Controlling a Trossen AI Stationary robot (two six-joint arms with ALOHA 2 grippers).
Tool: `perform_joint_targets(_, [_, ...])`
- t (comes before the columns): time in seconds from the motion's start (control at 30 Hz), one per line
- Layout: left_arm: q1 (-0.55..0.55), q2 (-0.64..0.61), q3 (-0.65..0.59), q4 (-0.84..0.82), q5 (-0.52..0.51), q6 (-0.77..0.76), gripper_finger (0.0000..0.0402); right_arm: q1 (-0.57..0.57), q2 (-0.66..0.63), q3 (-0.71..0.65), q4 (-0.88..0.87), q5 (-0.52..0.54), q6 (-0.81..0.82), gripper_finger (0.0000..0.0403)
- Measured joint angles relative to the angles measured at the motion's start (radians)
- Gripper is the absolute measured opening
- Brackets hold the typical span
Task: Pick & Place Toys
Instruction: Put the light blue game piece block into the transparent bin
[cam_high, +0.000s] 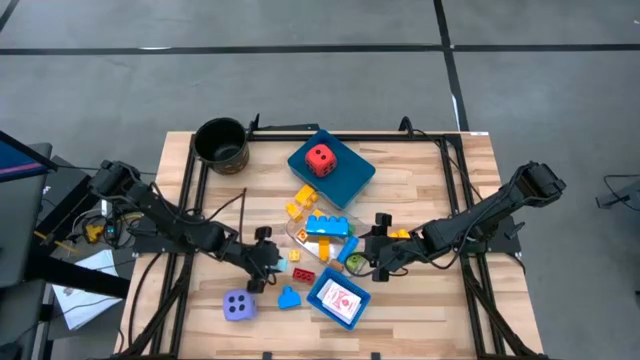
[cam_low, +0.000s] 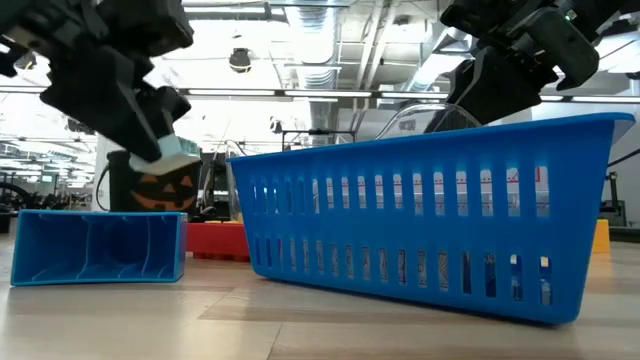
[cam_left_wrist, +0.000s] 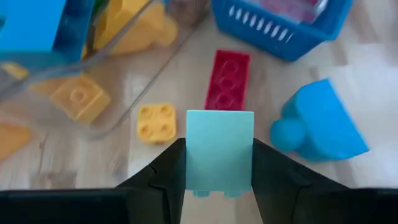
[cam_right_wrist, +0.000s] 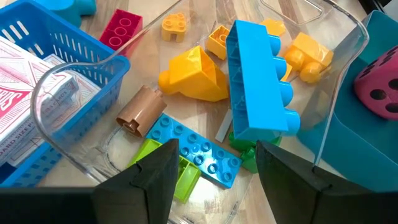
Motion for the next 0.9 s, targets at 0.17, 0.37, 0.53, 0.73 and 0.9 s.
perform_joint_targets(0.17, [0.001, 0.0, 0.0, 0.087, -0.028, 0.077, 0.0138, 0.0, 0.0, 0.0, 0.0, 0.0, 0.0, 0.0205])
perform_joint_targets(0.37, [0.003, 0.0, 0.0, 0.187, -0.147, 0.174, 0.0138, 0.0, 0.0, 0.0, 0.0, 0.0, 0.0, 0.0205])
perform_joint_targets(0.53, [0.019, 0.0, 0.0, 0.311, -0.219, 0.247, 0.0138, 0.0, 0.0, 0.0, 0.0, 0.0, 0.0, 0.0205])
perform_joint_targets(0.73, [0.05, 0.0, -0.021, 0.454, -0.302, 0.281, 0.0138, 0.0, 0.0, 0.0, 0.0, 0.0, 0.0, 0.0205])
perform_joint_targets(0.9, [0.1, 0.0, -0.11, 0.656, -0.335, 0.282, 0.0138, 0.0, 0.0, 0.0, 0.0, 0.0, 0.0, 0.0205])
